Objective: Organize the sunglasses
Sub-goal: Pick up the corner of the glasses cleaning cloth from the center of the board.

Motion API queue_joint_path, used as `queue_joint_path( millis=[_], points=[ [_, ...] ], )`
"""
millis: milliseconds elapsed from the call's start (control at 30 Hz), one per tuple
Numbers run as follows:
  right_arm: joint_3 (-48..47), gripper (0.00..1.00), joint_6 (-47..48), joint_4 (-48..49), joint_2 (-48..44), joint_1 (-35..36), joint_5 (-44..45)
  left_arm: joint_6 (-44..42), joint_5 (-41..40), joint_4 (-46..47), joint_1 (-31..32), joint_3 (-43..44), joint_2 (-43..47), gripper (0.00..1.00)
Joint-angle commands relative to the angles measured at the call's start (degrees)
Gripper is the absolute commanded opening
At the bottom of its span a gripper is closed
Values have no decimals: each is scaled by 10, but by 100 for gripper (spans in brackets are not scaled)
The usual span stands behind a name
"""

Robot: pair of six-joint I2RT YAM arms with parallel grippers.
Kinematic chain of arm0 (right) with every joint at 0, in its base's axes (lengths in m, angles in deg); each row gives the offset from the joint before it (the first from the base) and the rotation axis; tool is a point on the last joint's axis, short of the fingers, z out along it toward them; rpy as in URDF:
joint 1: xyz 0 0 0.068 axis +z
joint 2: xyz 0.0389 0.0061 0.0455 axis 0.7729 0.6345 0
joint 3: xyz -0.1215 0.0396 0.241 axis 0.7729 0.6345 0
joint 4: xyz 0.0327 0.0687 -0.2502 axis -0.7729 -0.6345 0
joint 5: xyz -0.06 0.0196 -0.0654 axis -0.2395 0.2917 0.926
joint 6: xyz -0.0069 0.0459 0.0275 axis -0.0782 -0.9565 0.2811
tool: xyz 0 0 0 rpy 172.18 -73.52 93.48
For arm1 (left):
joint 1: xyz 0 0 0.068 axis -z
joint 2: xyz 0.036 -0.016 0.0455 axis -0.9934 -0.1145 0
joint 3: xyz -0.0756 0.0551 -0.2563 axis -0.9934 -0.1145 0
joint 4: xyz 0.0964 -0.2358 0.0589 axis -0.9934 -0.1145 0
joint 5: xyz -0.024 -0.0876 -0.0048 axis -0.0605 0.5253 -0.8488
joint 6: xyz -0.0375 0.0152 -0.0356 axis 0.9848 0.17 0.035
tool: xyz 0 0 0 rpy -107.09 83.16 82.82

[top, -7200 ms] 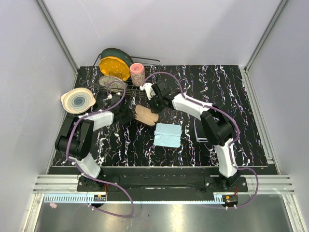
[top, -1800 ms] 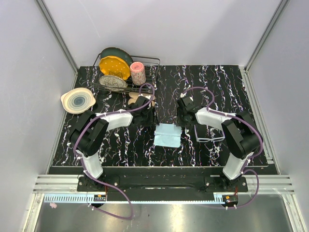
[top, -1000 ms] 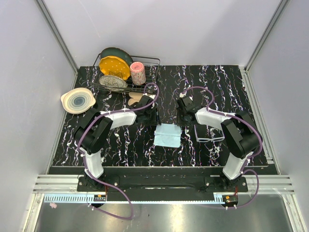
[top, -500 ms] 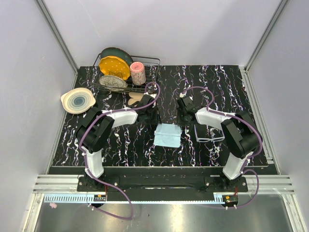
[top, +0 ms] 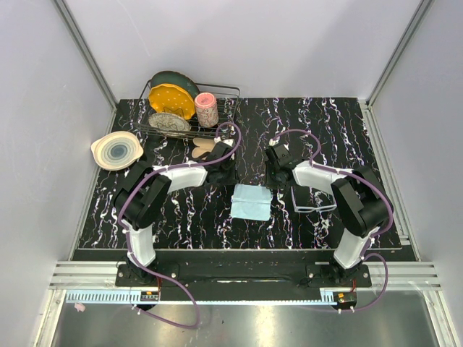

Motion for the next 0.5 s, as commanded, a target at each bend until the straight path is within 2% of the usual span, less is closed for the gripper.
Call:
queue_joint_path(
  millis=[0, 467],
  points=[
    [12, 16, 4, -10, 20, -1, -5, -21, -30, -57, 3, -9, -22, 28],
    [20, 15, 2, -4, 17, -1, -7, -45, -77, -80, 41, -8, -36, 31]
  ],
)
